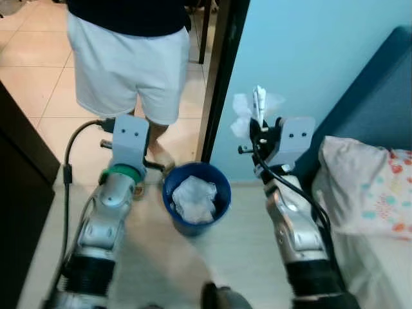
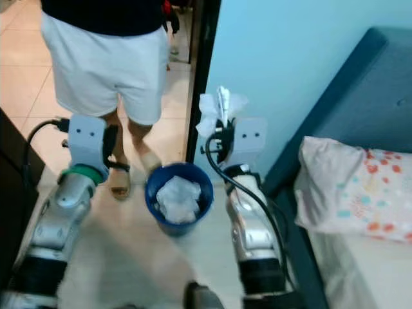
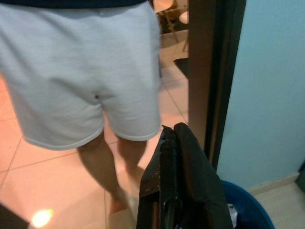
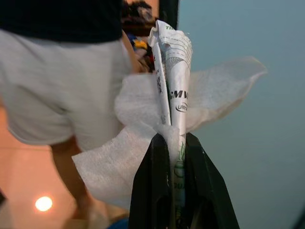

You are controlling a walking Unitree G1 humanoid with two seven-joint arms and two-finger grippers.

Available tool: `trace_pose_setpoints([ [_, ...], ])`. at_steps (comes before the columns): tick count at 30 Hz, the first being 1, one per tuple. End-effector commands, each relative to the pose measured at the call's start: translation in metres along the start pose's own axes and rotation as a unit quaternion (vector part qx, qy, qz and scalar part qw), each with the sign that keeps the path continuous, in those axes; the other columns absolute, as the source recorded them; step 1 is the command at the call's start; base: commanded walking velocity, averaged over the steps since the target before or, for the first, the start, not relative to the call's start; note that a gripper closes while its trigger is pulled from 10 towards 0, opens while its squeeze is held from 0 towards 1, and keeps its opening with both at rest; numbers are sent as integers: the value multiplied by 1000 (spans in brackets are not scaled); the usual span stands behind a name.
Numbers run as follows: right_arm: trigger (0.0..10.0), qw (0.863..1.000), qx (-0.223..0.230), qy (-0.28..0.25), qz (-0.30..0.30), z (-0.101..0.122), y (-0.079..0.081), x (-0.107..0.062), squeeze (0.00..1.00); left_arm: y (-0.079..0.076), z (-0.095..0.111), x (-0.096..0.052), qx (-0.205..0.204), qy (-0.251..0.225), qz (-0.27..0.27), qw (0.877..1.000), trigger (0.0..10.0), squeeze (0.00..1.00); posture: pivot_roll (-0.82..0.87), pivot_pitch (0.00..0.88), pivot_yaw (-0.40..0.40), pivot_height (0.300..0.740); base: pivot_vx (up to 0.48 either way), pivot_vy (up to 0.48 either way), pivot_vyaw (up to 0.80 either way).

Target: Clean up the room

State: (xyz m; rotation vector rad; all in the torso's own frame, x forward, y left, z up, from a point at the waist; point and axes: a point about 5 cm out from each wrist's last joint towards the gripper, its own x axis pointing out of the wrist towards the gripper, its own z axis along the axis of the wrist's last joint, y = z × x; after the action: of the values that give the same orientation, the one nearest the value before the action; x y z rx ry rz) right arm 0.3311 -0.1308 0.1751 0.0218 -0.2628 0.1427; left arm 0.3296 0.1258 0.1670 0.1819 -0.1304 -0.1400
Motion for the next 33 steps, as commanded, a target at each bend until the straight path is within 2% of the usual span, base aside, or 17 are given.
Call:
trace_pose_setpoints([
  [1, 10000, 1000, 4, 22, 13, -9, 6, -2, 0, 5, -13, -6, 8, 23, 5, 1000, 10000, 0, 25, 100, 5, 726, 469, 0, 0],
  [3, 10000, 999, 6, 32, 17, -13, 6, -3, 0, 6, -17, -7, 13, 30, 5, 999, 10000, 0, 29, 98, 5, 726, 469, 0, 0],
  [4, 10000, 998, 13, 46, 36, -20, 8, -3, 0, 8, -31, -12, 27, 51, 5, 998, 10000, 0, 29, 100, 7, 726, 469, 0, 0],
  [5, 10000, 998, 16, 50, 43, -22, 9, -3, 0, 8, -35, -13, 30, 57, 4, 998, 10000, 0, 29, 100, 7, 726, 469, 0, 0],
  [11, 10000, 994, 15, 72, 80, -33, 12, 2, 0, 10, -48, -19, 50, 77, -2, 996, 10000, 0, 33, 102, 11, 726, 469, 0, 0],
  [14, 10000, 993, 7, 96, 72, -45, 11, 7, 0, 11, -53, -21, 54, 84, -3, 995, 10000, 0, 44, 98, 11, 726, 466, 0, 0],
  [21, 10000, 990, 1, 122, 71, -57, 14, 9, 0, 12, -56, -23, 55, 92, -9, 994, 10000, 0, 53, 95, 11, 726, 452, 0, 0],
  [23, 10000, 987, -2, 150, 63, -68, 14, 6, 0, 7, -57, -25, 48, 92, -43, 994, 10000, 0, 53, 95, 11, 726, 0, 0, 0],
  [24, 10000, 987, -2, 150, 63, -68, 14, 6, 0, 7, -57, -25, 48, 92, -43, 994, 10000, 0, 53, 95, 11, 726, 0, 0, 0],
  [25, 10000, 984, -14, 171, 54, -76, 12, 3, 0, 3, -57, -28, 40, 92, -68, 993, 10000, 0, 53, 95, 11, 726, 0, 0, 0],
  [27, 10000, 981, -23, 185, 48, -80, 10, 0, 0, 1, -57, -29, 33, 91, -85, 992, 10000, 0, 53, 95, 11, 726, 0, 0, 0],
  [30, 10000, 981, -23, 185, 48, -80, 10, 0, 0, 1, -57, -29, 33, 91, -85, 992, 10000, 0, 53, 95, 11, 726, 0, 0, 0],
  [31, 10000, 974, -40, 219, 34, -92, 6, -6, 0, -4, -55, -33, 52, 84, -130, 987, 10000, 0, 55, 94, 10, 726, 0, 0, 0],
  [33, 10000, 974, -40, 219, 34, -92, 6, -6, 0, -4, -55, -33, 52, 84, -130, 987, 10000, 0, 55, 94, 10, 726, 0, 0, 0],
])
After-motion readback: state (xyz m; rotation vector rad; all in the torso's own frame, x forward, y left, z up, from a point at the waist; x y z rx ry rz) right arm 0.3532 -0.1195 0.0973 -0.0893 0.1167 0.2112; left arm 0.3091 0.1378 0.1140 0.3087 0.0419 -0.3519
